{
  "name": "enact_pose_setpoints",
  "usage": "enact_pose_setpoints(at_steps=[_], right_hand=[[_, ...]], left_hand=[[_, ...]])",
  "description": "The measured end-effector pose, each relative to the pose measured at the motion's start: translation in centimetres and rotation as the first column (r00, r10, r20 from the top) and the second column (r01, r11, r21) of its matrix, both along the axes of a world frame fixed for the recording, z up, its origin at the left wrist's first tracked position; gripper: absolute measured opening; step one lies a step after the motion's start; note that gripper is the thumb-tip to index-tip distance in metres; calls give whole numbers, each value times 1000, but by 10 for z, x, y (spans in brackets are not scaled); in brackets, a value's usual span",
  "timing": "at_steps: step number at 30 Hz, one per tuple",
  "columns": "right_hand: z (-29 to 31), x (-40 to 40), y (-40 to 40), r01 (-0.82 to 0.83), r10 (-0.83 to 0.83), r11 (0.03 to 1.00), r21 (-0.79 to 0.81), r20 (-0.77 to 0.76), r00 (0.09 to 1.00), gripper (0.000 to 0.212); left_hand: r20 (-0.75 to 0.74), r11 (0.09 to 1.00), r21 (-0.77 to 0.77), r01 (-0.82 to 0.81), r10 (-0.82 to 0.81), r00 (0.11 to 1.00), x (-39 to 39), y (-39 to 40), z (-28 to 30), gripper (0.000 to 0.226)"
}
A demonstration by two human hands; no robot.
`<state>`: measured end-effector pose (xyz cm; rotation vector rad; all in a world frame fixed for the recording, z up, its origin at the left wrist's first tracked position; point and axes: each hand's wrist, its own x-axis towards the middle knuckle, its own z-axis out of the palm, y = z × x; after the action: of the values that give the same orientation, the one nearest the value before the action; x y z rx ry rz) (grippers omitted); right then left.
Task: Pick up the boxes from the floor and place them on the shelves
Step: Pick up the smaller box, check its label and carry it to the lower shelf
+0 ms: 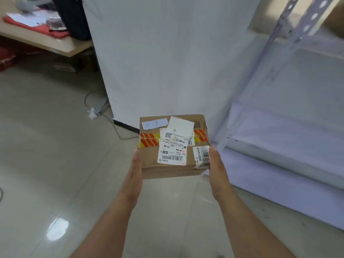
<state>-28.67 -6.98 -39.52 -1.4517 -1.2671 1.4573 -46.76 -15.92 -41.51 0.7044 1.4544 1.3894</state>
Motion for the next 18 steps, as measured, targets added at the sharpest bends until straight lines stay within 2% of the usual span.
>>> enact_pose_setpoints(at_steps=[5, 9, 14, 18], right_hand=[[16, 74, 17, 118, -118, 992, 40, -1, 993, 46], [21, 137, 40, 215, -213, 976, 30, -37, 976, 47], [22, 221, 75, 291, -289, 956, 32, -59, 955, 47], [20, 285, 108, 320, -319, 947, 26, -29, 947, 60]], left_hand=[[-35, 988, 8, 157, -156, 987, 56, 47, 17, 71], [-45, 968, 15, 251, -250, 967, 114, 87, 30, 67], [-61, 945, 23, 327, -325, 944, 197, 139, 39, 57], [-81, 925, 26, 379, -376, 923, 259, 182, 38, 53]])
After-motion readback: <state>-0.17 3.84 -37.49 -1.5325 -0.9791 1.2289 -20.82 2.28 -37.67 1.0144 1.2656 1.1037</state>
